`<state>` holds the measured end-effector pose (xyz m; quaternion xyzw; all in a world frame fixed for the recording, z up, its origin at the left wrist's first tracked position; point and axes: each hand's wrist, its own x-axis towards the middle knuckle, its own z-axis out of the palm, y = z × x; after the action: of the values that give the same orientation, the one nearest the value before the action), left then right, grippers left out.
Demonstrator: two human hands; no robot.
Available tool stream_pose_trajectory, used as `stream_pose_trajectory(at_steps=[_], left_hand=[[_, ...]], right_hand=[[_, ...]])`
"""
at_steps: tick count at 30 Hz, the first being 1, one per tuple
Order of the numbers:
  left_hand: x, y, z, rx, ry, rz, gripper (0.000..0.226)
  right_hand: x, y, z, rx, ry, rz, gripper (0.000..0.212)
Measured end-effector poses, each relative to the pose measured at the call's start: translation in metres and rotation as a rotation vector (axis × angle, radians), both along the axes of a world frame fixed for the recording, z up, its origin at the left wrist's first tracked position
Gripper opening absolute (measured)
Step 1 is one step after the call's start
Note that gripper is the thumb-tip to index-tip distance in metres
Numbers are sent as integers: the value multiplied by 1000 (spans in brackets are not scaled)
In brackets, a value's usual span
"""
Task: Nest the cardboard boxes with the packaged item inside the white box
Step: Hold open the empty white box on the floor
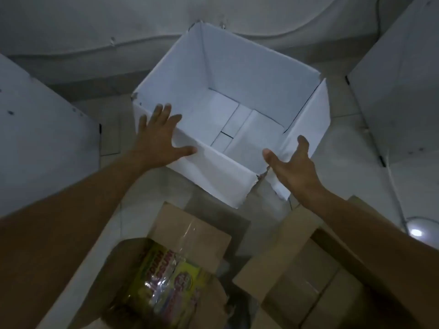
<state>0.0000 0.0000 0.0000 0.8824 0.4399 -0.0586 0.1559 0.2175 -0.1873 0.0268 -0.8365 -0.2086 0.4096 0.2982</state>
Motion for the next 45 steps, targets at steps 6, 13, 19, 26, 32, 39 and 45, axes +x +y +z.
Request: stream_pose_trajectory(at_steps=[6,13,19,26,32,39,45], left_hand=[[-6,6,-37,84,-9,-33,77],[-3,-27,-38,198,-157,123,65],[-15,34,-41,151,-189,660,82],[-9,30,-37,15,-350,855,21],[-3,-14,-45,102,-364,879,20],[6,-23,-46,58,-365,955,30],[5,-29,-40,13,-350,942,36]], right_hand=[[-3,29,-44,-138,58,-36,85],[32,35,-50,-63,-178,11,64],[29,24,-59,-133,-363,103,59],[65,50,-55,-162,-273,60,47],[110,65,-55,-172,-358,203,38],[125,75,-58,-166,-404,254,38],[127,76,-50,-180,-417,261,44]])
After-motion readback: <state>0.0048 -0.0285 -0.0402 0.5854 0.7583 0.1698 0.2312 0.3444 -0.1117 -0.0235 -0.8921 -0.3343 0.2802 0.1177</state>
